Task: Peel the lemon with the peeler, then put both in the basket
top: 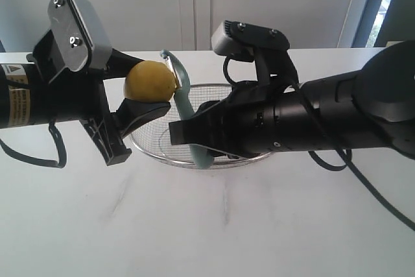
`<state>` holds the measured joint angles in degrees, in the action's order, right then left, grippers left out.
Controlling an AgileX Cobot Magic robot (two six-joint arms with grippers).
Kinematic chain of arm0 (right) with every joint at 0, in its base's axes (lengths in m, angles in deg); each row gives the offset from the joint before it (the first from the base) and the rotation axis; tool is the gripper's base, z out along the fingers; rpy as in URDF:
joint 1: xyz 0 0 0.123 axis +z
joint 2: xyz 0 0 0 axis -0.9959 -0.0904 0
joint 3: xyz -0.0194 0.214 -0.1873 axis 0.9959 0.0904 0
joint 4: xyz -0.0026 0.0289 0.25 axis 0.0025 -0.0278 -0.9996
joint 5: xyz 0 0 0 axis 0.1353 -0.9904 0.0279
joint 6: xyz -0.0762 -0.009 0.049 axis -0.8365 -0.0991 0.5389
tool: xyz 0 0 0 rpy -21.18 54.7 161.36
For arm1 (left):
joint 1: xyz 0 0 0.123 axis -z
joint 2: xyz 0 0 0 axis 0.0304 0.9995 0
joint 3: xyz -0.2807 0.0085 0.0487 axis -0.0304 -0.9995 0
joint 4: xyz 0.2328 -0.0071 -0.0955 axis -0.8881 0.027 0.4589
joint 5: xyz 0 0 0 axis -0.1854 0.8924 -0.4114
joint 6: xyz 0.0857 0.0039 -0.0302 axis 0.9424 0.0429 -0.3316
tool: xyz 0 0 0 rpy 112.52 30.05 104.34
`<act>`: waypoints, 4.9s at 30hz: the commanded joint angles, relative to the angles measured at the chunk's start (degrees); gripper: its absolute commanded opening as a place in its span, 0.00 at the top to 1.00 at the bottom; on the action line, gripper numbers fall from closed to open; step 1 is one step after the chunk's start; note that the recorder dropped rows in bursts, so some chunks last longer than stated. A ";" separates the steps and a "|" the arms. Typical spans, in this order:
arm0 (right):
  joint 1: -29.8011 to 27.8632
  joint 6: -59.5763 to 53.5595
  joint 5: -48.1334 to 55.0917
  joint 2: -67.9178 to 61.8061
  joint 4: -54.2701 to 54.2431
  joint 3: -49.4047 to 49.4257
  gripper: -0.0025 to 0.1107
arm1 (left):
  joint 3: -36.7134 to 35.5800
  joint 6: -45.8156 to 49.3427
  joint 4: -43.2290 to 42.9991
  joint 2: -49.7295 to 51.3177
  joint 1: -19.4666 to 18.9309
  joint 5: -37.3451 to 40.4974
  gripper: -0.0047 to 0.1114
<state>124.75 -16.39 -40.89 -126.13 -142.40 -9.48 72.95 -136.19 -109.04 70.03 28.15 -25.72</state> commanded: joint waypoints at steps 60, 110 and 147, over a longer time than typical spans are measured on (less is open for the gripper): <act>0.02 10.58 20.61 33.25 43.40 0.01 0.98 | 0.07 -9.98 -0.04 -0.66 0.00 6.21 0.96; -3.06 38.95 13.67 8.07 63.04 -8.62 0.98 | 16.68 75.65 90.81 3.82 0.10 65.62 0.96; -11.89 34.33 9.20 -32.46 63.04 -26.18 0.98 | 16.68 75.22 91.15 3.82 0.10 65.93 0.96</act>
<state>113.34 18.42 -31.72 -158.67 -79.66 -35.74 89.05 -60.89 -19.45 74.16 28.19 39.93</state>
